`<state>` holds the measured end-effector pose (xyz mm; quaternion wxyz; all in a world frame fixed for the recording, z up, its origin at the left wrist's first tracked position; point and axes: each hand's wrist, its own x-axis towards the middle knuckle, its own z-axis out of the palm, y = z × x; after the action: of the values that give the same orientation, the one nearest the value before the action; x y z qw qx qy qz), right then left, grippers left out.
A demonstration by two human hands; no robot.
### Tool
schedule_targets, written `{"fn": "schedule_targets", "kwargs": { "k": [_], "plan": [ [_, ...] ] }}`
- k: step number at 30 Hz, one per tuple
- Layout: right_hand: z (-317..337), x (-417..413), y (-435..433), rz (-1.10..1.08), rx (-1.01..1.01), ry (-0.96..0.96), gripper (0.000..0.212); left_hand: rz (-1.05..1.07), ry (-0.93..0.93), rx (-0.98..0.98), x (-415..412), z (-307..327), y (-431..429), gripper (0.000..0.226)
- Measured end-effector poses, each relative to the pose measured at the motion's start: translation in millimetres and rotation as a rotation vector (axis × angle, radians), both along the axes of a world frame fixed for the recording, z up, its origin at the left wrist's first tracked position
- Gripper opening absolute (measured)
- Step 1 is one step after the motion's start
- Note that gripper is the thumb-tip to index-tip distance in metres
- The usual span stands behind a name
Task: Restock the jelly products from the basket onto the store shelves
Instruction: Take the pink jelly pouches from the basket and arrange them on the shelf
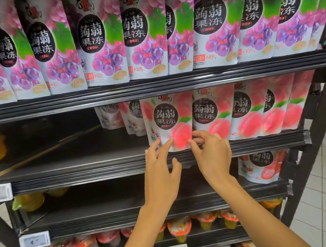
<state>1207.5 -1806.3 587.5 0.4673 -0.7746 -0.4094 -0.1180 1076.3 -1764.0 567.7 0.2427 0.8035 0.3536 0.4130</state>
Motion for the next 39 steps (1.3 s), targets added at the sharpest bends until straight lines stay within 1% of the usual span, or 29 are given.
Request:
{"fn": "schedule_targets", "kwargs": {
  "k": [3, 7, 9, 15, 21, 24, 27, 30, 32, 34, 37, 39],
  "plan": [
    [-2.9, 2.3, -4.1, -0.051, 0.019, 0.011, 0.022, -0.014, 0.007, 0.001, 2.7, 1.2, -3.4, 0.051],
    [-3.7, 8.6, -9.3, -0.066, 0.021, 0.116, 0.017, -0.03, 0.011, 0.011, 8.2, 2.7, -7.3, 0.05],
    [-4.0, 11.2, -12.2, -0.081, 0.03, 0.138, 0.016, -0.041, 0.016, 0.02, 12.1, 3.4, -9.2, 0.049],
    [-6.0, 16.3, -19.2, -0.101, 0.04, 0.131, 0.012, -0.054, 0.02, 0.008, 17.9, 3.0, -10.4, 0.047],
    [-9.6, 17.2, -21.1, -0.086, 0.044, 0.13, 0.013, -0.057, 0.03, 0.009, 14.2, 3.0, -9.9, 0.046],
    [-14.7, 14.4, -23.8, -0.105, 0.076, 0.122, 0.013, -0.081, -0.025, 0.045, 6.7, 0.8, -12.8, 0.046],
    [-23.8, 6.8, -29.2, -0.12, 0.088, 0.082, 0.011, -0.119, -0.127, 0.049, -5.7, -4.6, -18.4, 0.044],
    [-40.5, -4.7, -35.9, -0.075, 0.14, 0.064, 0.004, -0.101, -0.252, 0.029, -20.5, -18.6, -23.6, 0.033],
    [-58.5, -16.2, -39.2, -0.047, 0.126, 0.097, 0.004, -0.093, -0.305, -0.051, -32.2, -35.5, -25.2, 0.023],
    [-82.5, -30.6, -42.5, -0.012, 0.067, 0.136, 0.006, -0.105, -0.29, -0.205, -45.7, -58.4, -26.3, 0.016],
    [-134.0, -55.8, -50.2, 0.03, -0.084, 0.213, 0.009, -0.127, -0.179, -0.454, -72.9, -109.1, -28.1, 0.015],
    [-177.7, -71.5, -58.0, 0.066, -0.207, 0.288, 0.008, -0.127, -0.09, -0.596, -92.9, -153.6, -29.7, 0.015]
  ]
}}
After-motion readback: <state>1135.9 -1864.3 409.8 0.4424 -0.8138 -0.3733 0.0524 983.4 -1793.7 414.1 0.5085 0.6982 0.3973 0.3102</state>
